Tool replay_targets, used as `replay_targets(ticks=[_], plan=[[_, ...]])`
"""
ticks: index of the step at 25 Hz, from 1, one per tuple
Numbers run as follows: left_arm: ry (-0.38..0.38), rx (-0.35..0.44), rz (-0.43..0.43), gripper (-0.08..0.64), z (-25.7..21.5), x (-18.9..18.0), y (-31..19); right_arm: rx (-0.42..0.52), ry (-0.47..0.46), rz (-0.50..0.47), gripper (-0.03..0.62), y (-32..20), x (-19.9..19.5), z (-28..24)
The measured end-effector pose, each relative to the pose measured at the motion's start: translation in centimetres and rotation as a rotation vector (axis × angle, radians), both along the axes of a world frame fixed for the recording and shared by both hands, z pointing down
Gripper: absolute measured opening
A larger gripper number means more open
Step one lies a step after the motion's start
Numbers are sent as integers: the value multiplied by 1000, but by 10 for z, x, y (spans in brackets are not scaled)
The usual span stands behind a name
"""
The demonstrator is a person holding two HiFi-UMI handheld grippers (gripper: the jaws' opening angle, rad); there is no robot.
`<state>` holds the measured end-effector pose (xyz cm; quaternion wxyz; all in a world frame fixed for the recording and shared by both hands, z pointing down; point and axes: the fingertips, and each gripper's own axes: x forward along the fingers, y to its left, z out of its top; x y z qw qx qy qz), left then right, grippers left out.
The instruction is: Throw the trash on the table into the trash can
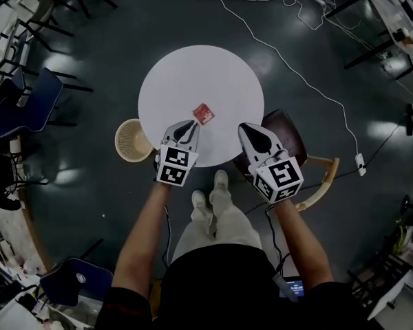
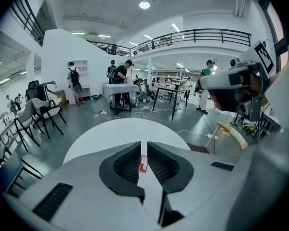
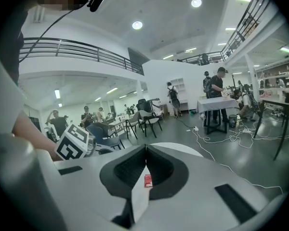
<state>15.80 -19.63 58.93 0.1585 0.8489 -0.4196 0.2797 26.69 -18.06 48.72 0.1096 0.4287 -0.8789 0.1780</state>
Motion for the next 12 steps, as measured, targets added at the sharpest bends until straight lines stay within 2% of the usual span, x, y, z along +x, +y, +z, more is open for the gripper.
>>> replay_targets(ticks=[3,6,12], plan=[[2,-53,23,129,18,4,-2,-22,3,-3,18,0,0,11],[-19,-77,35,153,37,9,-8,-38,3,-3,18,-5,4,24],[-38,-138,32,252,70,15,-28,-78,-5,-1,18,-18,9,50]])
